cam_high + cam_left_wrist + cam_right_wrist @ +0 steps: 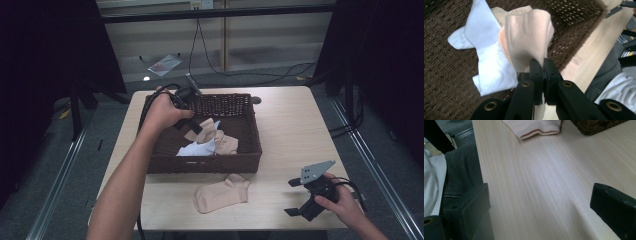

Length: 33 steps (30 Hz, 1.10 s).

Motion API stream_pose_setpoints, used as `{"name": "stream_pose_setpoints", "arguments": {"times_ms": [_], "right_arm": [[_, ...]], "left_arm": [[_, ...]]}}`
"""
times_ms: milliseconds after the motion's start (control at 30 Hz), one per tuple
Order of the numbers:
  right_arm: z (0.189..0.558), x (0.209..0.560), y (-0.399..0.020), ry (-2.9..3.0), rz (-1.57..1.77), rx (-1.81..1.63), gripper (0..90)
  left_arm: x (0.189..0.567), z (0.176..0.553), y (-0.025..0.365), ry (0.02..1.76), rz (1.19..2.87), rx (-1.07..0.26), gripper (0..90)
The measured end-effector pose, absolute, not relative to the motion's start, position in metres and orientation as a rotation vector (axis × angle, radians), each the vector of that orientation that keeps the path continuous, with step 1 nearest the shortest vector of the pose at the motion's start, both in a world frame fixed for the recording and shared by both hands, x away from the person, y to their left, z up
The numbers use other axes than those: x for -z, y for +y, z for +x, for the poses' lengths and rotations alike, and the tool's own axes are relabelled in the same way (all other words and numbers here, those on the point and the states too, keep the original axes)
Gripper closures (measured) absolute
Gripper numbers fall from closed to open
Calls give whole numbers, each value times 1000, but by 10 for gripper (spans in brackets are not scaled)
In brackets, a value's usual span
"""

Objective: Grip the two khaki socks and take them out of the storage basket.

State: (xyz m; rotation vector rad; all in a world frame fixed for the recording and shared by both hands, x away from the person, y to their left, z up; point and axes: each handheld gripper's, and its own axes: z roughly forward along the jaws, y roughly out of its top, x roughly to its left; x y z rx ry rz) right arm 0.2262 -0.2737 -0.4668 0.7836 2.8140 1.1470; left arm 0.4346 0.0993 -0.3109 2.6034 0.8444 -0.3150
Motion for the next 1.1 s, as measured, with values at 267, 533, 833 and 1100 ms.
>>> {"name": "stream_pose_setpoints", "arguments": {"times_ms": [267,533,833,1100], "right_arm": [[226,467,-274,2815,780,-1147,26],[226,468,-273,2819,783,-1151,26],[227,468,-273,2818,784,-1154,26],[226,468,-273,2820,777,-1147,26]], "left_arm": [[288,423,95,765,2598,364,872],[271,414,89,695,2603,368,872],[255,404,84,619,2603,379,872],[251,392,79,561,2617,397,871]]}}
